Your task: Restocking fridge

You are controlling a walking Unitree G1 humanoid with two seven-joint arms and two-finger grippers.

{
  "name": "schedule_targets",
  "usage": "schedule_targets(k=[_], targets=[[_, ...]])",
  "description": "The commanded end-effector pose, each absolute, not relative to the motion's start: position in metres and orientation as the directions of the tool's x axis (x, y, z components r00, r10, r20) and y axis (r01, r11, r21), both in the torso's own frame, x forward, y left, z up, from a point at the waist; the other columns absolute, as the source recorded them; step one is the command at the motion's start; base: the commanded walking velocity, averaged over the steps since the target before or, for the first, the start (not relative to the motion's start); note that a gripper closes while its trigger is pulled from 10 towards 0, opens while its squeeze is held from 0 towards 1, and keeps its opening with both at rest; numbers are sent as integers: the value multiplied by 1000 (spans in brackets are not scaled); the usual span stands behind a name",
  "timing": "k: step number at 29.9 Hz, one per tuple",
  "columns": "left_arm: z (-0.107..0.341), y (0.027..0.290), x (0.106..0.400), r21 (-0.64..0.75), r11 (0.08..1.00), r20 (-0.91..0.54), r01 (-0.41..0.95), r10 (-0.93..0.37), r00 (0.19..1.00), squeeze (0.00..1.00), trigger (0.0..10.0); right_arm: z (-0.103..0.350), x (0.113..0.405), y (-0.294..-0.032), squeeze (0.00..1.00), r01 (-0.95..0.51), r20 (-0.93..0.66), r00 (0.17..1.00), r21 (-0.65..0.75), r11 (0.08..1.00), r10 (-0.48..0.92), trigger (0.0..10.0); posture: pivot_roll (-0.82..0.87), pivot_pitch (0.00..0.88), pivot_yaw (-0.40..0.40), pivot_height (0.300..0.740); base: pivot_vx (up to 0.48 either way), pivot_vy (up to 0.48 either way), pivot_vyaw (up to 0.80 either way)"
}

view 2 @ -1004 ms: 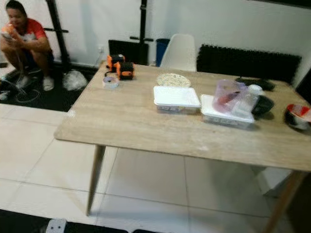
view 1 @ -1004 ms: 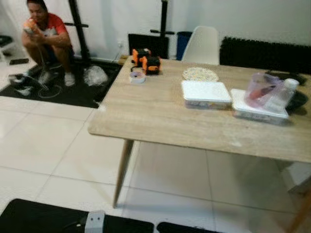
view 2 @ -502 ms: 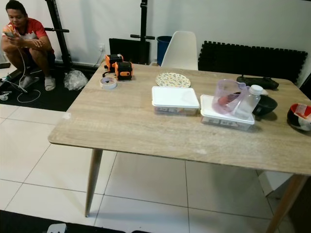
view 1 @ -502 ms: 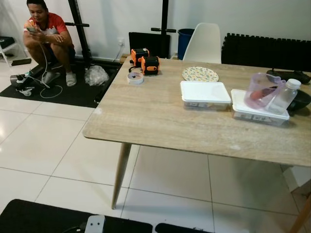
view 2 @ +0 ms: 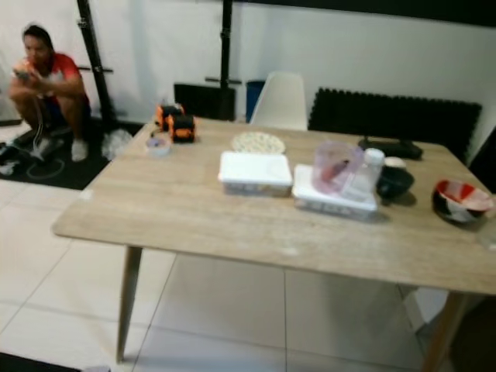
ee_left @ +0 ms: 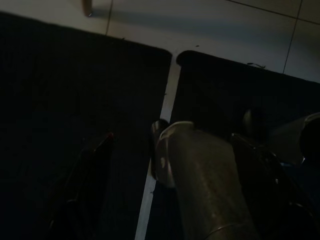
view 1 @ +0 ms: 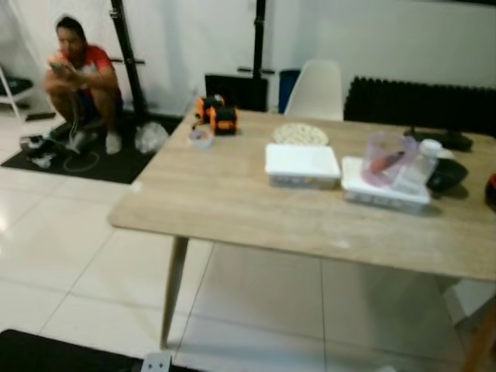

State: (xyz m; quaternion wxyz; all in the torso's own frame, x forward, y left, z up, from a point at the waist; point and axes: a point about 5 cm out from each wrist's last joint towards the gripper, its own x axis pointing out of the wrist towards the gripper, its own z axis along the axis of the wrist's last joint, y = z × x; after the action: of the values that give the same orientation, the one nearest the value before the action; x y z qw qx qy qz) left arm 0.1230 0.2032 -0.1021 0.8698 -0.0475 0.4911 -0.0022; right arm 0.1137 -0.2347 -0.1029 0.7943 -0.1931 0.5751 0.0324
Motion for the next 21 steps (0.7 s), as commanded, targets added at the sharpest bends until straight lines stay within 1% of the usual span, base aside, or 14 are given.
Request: schedule_targets(k=[1, 7, 10, 11, 14, 15, 21], targets=[[-102, 203, 126, -86, 996, -854, -28, -59, 517, 0, 10000, -101, 119, -235, 0, -252, -915, 361, -283, 925, -181, 10000, -77, 0, -18, 740, 244, -412, 0], [-102, 202, 126, -89, 996, -853, -26, -63, 517, 0, 10000, -100, 121, -237, 0, -212, -878, 404, -362, 908, -256, 10000, -77, 0, -18, 740, 242, -412, 0], [-102, 201, 126, -90, 996, -854, -25, -64, 517, 0, 10000, -99, 123, -237, 0, -226, -872, 420, -369, 901, -252, 10000, -77, 0, -18, 740, 0, -416, 0], [-102, 201, 125, -90, 996, -854, -25, -64, 516, 0, 10000, -99, 124, -235, 0, -266, -879, 423, -353, 897, -220, 10000, -77, 0, -18, 740, 0, -412, 0], [-102, 201, 125, -90, 995, -855, -35, -59, 515, 0, 10000, -100, 122, -235, 0, -301, -893, 408, -329, 895, -191, 10000, -75, 0, -22, 740, 162, -377, 0], [-102, 201, 125, -92, 994, -855, -56, -50, 515, 0, 10000, -100, 121, -234, 0, -295, -897, 400, -319, 901, -187, 10000, -75, 0, -22, 740, 0, 0, 0], [-102, 201, 124, -88, 994, -857, -58, -46, 514, 0, 10000, -101, 121, -233, 0, -297, -900, 397, -315, 902, -183, 10000, -75, 0, -22, 740, 0, 0, 0]])
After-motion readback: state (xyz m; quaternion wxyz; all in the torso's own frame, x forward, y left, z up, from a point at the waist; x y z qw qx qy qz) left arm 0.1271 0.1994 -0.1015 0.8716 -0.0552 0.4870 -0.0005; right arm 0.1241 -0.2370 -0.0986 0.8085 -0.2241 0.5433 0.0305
